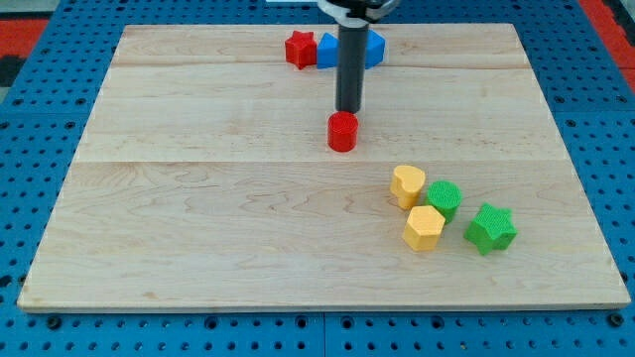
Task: Place the red circle above the yellow heart
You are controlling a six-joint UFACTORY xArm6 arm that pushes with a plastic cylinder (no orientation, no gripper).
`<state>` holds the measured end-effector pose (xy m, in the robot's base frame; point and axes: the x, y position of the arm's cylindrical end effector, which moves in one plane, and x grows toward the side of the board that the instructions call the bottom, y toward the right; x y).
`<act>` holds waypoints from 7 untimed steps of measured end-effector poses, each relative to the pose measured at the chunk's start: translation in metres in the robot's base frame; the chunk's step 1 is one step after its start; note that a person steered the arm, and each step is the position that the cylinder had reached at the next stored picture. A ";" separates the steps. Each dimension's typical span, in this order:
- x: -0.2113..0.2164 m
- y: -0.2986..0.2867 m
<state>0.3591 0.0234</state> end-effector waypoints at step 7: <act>0.112 -0.072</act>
<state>0.4713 -0.0489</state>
